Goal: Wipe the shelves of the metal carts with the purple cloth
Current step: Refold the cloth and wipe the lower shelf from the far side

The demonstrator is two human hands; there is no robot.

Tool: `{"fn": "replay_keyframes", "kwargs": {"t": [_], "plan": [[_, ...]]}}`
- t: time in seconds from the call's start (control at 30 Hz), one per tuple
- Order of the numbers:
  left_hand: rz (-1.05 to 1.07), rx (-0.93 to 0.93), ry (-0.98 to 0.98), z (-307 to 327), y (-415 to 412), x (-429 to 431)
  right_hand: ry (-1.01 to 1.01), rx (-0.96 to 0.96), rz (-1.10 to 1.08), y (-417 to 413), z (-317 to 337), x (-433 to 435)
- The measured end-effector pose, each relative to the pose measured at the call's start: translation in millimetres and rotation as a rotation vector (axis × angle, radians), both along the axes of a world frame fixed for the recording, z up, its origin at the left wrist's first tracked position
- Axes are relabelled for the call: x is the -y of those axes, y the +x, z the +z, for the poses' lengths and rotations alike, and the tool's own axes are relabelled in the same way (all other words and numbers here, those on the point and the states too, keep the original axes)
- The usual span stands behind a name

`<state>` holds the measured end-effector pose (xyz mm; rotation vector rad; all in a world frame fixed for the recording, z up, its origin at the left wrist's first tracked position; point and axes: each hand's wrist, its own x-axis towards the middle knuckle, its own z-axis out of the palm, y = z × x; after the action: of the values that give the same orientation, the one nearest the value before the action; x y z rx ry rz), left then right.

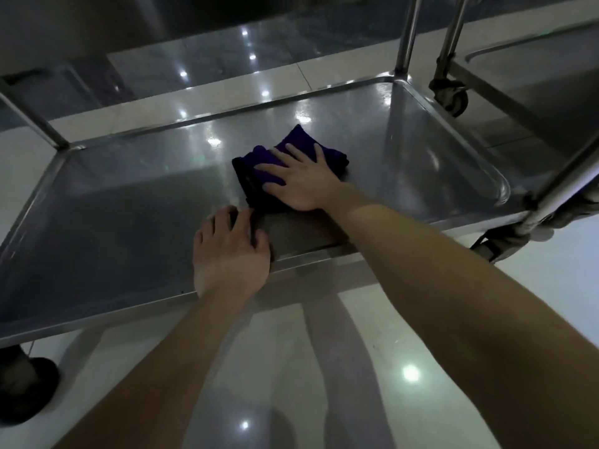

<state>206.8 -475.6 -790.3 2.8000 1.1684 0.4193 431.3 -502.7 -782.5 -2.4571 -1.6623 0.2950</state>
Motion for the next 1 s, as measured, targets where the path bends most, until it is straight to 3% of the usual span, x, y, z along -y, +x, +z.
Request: {"fn": "replay_keyframes", "kwargs": {"t": [0.1, 0.27, 0.37, 0.47, 0.67, 0.83, 1.0], "plan": [[-0.010, 0.007, 0.005, 0.8, -1.2, -0.5, 0.032, -0.013, -0.091, 39.2, 1.4, 24.6], [-0.005, 0.003, -0.007, -2.3, 0.7, -2.1, -0.013, -0.010, -0.488, 133.7, -1.5, 128.3], [0.008, 0.000, -0.013, -0.1, 2.8, 1.4, -0.029, 0.002, -0.590, 130.3, -1.0, 172.7], [0.010, 0.012, -0.037, 5.2, 3.1, 5.1, -0.010, 0.022, -0.541, 68.4, -1.7, 170.2], [0.004, -0.031, -0.036, 4.9, 0.2, 3.4, 0.062, 0.090, -0.172, -84.4, -4.6, 133.0], [-0.026, -0.042, -0.080, 2.5, -8.3, -2.6, 0.116, 0.065, -0.101, -68.9, 2.7, 168.9], [-0.026, -0.026, -0.083, 3.9, -13.2, 2.1, 0.002, 0.069, -0.287, 23.5, 6.2, 231.9]]}}
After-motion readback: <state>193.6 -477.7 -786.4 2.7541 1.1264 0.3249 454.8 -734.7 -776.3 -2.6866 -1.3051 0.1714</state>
